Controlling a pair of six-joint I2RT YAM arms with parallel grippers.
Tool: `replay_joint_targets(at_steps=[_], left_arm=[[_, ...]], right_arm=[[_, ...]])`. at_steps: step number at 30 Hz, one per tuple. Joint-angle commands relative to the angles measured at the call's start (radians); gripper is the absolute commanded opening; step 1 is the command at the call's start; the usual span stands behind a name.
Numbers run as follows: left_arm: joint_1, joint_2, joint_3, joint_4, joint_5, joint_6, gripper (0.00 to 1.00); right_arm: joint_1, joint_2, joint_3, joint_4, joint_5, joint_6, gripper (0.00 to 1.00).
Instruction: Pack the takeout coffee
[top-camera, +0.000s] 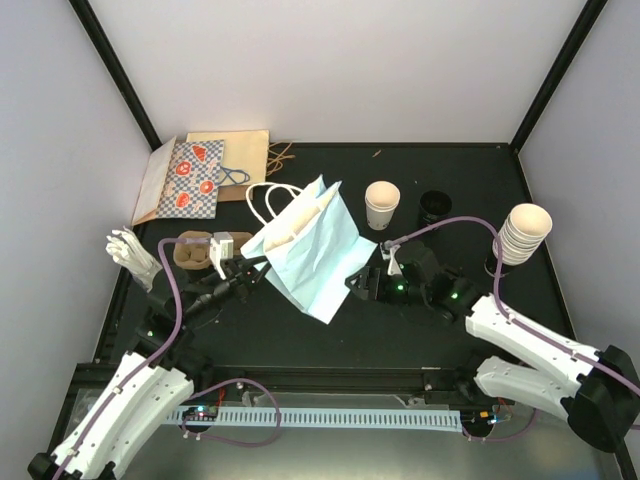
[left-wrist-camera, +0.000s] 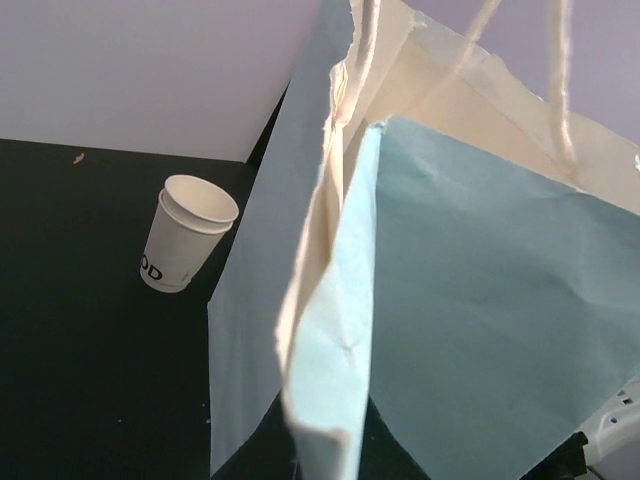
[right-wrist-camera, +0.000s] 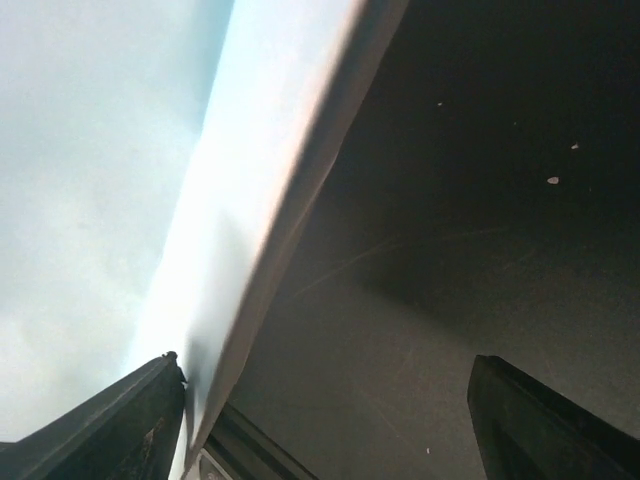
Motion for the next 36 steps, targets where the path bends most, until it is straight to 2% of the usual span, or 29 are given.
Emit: replay_joint_targets(at_steps=[1,8,15,25,30,36], left_arm=[[-0.002,-0.023,0.039,0.026,-0.025,0.006,0.02],[-0.003,-0.027,0.032,0.025,-0.022,-0.003,0.01],[-0.003,-0.039,0.032,0.030,-0.023,-0.003,0.02],[-0.003,-0.046,0.018,0.032,-0.040,-0.008,0.02],[-0.003,-0.068,-0.002,0.021,-0.097,-0.032,0.02],[-0.002,-0.119,-0.060,0.020,-0.213,-0.144,0.02]], right_arm=[[0.006,-0.030,-0.010,0.000,0.009,-0.003,0.73],[0.006,-0.072,-0.033,0.094,-0.021,0.014,0.36],[0.007,-0.050,-0.006,0.113,-0.042,0.011,0.33],[0.007,-0.050,-0.007,0.117,-0.055,0.028,0.01],[0.006,-0.081,-0.014,0.099,-0.032,0.036,0.01],[0.006,-0.144,-0.046,0.072,0.012,0.047,0.01]])
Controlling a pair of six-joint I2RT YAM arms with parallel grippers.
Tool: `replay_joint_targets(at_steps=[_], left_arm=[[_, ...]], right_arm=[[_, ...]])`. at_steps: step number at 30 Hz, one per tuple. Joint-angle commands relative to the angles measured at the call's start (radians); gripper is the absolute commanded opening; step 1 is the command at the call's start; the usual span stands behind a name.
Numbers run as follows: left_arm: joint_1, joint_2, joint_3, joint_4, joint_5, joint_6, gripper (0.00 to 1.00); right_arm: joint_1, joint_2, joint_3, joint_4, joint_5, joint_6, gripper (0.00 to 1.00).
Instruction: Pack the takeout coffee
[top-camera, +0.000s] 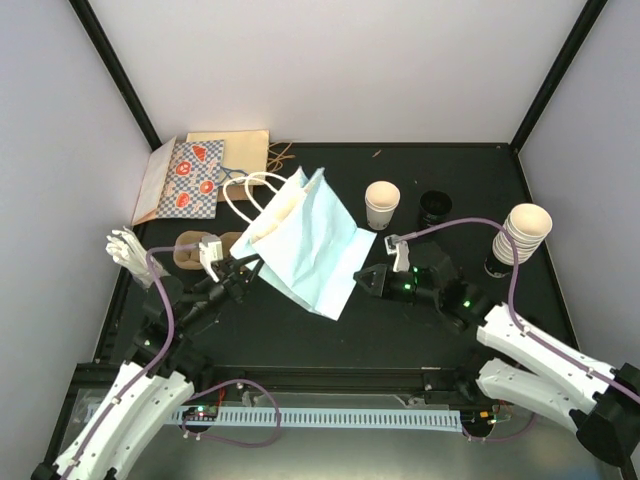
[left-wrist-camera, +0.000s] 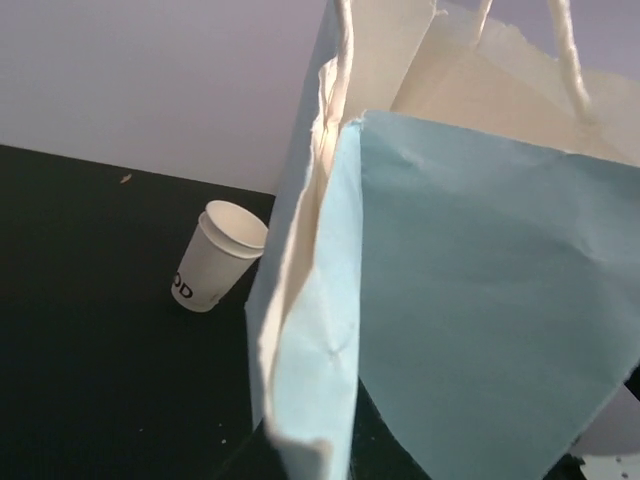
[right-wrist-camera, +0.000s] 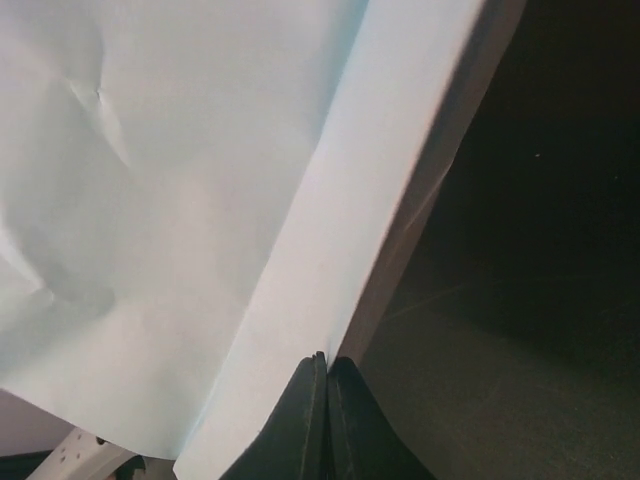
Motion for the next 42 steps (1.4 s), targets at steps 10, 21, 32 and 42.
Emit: replay_joint_targets(at_steps=[10,21,32,42], left_arm=[[0.000,-0.034,-0.083,0.003,-0.162,-0.211,0.02],[0.003,-0.099,-0.149,0.013,-0.220,-0.303,0.02],[0.003,-0.143,-0.147,-0.058,-0.262,-0.288,0.45],[0.003,-0.079,0.157,-0.409,-0.330,-0.108,0.74]], right_arm=[[0.003,-0.114,-0.058,-0.103,0.106,0.009,0.01],[0.002,-0.198,-0.090,-0.104,0.177,0.051,0.01],[0.001,-0.220,-0.099,-0.096,0.192,0.050,0.01],[0.002,-0.173,-0.059,-0.166,0.241,-0.049,0.01]])
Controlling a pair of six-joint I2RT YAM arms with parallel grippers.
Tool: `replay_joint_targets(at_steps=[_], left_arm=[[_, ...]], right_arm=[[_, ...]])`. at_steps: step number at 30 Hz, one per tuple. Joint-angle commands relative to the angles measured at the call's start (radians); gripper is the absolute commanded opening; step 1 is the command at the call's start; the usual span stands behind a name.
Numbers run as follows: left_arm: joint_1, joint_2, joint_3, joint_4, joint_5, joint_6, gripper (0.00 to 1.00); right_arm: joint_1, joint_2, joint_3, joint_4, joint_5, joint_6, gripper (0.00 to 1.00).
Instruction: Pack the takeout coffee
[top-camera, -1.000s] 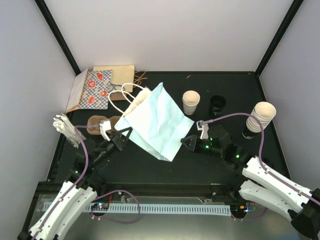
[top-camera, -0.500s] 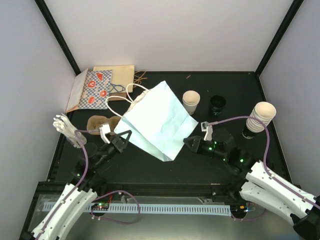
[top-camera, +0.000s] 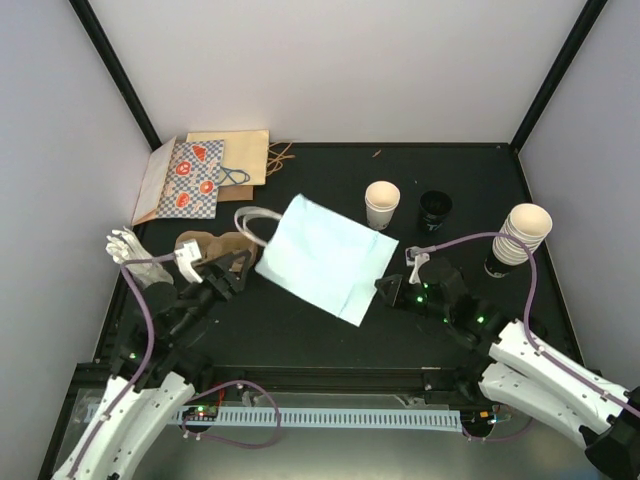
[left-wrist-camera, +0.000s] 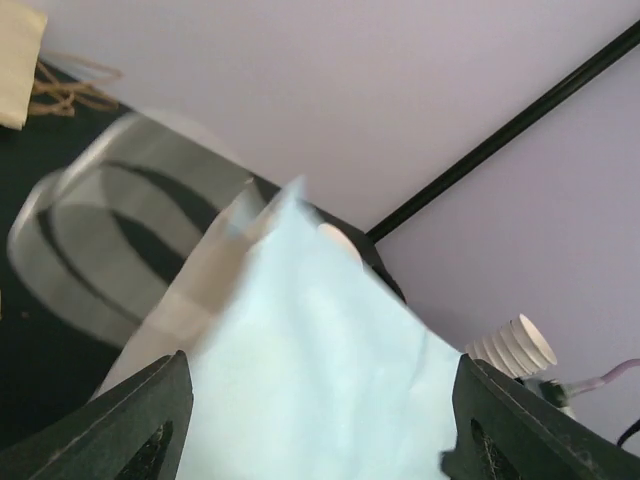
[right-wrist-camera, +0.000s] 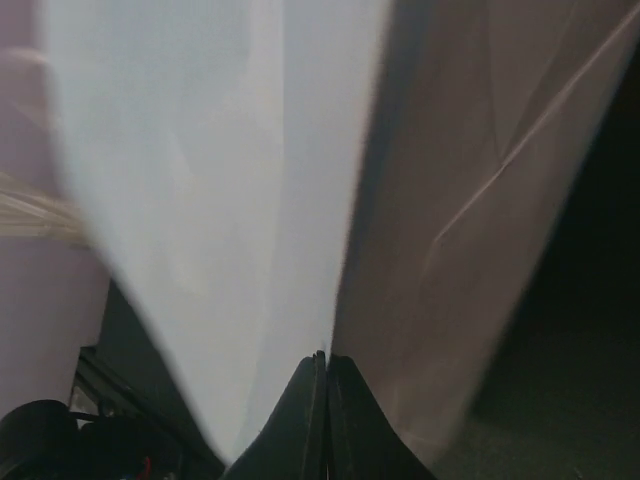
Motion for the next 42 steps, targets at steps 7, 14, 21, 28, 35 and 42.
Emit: replay_joint_targets(at_steps=[7,14,21,28,35,42], left_arm=[[0.004,0.210,0.397,-0.330,0.059,0.127,0.71],[0.015,0.365,0.456,-0.325,0.277,0.143,0.69],[0.043,0.427,0.295,-0.250,0.321,0.167,0.65],[0.058,0.546,0.188,-0.110,0.244,0.214,0.56],[0.059,0.804,0.230,-0.132,0.163,0.263,0.51],[0.069,0.952,0.227,-0.021,0.122,0.192,0.52]], right_arm=[[-0.002,0.017,0.050,-0.060,0.077,-0.149,0.01],[-0.002,-0.004,0.042,-0.066,0.067,-0.181,0.01],[-0.001,-0.027,0.011,-0.064,0.047,-0.193,0.01],[-0.001,-0.049,-0.013,-0.064,0.031,-0.205,0.01],[-0.001,-0.041,-0.019,-0.059,0.017,-0.208,0.01],[-0.001,-0.039,-0.032,-0.044,0.010,-0.210,0.01]])
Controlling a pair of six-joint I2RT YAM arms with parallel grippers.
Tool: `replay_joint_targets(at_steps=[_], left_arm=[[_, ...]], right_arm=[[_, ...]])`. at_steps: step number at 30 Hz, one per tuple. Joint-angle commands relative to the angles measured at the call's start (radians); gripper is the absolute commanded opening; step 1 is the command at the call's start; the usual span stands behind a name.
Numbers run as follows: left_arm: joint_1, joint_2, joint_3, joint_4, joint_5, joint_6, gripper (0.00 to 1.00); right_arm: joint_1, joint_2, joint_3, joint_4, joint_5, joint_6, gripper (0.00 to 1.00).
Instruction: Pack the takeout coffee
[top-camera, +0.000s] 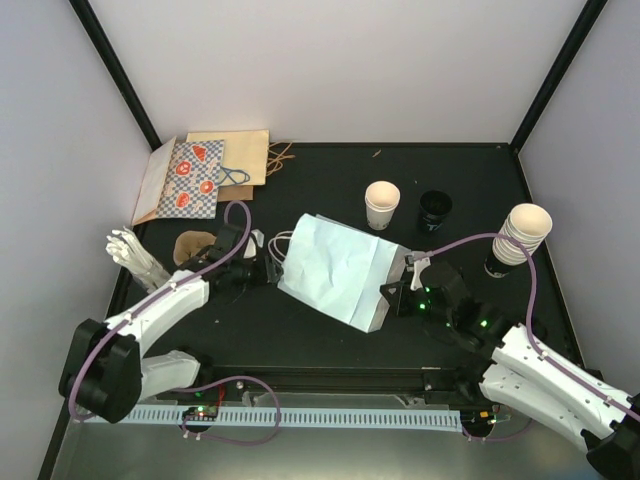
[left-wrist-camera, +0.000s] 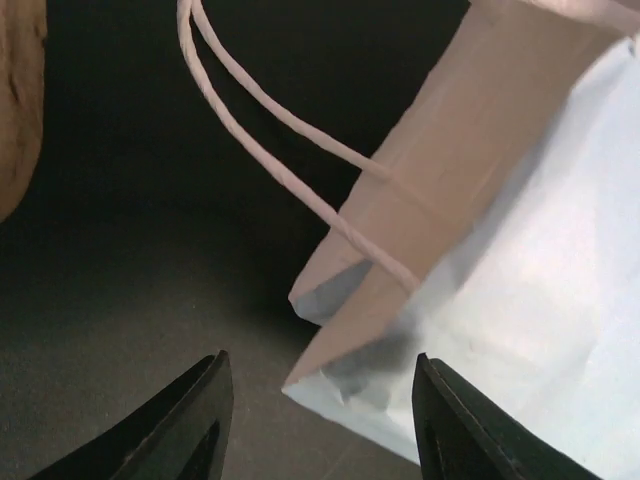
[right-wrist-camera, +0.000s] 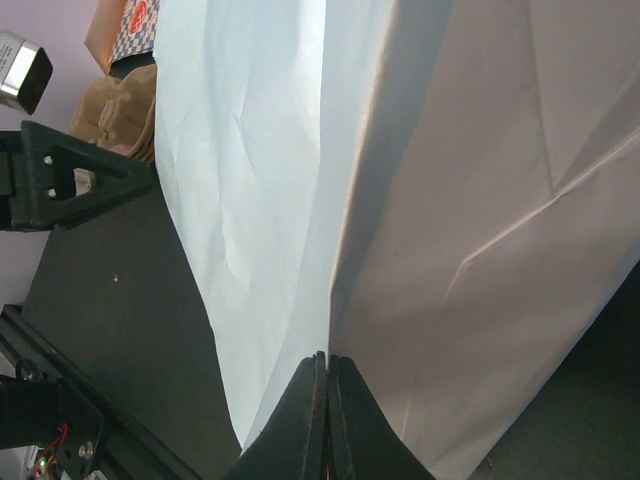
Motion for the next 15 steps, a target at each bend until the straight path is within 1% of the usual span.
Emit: replay_joint_targets(at_steps=[1,3,6,11,15], left_arm=[[0.019,0.021,0.030,0.119,-0.045,-0.049,0.53],[0.026,0.021,0.031,0.145,-0.058,-0.066,0.54],[0.028,0.035,0.046,0.142,-0.106,-0.043,0.54],[0.028,0.075,0.109,0.088,-0.196,0.069,0.54],[0.028,0.093,0.132,0.086,-0.204,0.155,0.61]], right_arm=[[-0.002,-0.005,-0.014,0.029,-0.010,-0.018,0.01],[-0.001,-0.006,-0.020,0.031,-0.014,-0.017,0.01],[-0.001,-0.010,-0.025,0.031,-0.018,-0.018,0.01],[-0.001,-0.012,-0.022,0.027,-0.022,-0.031,0.01],[-0.001,-0.011,-0.017,0.017,-0.026,-0.040,0.01]])
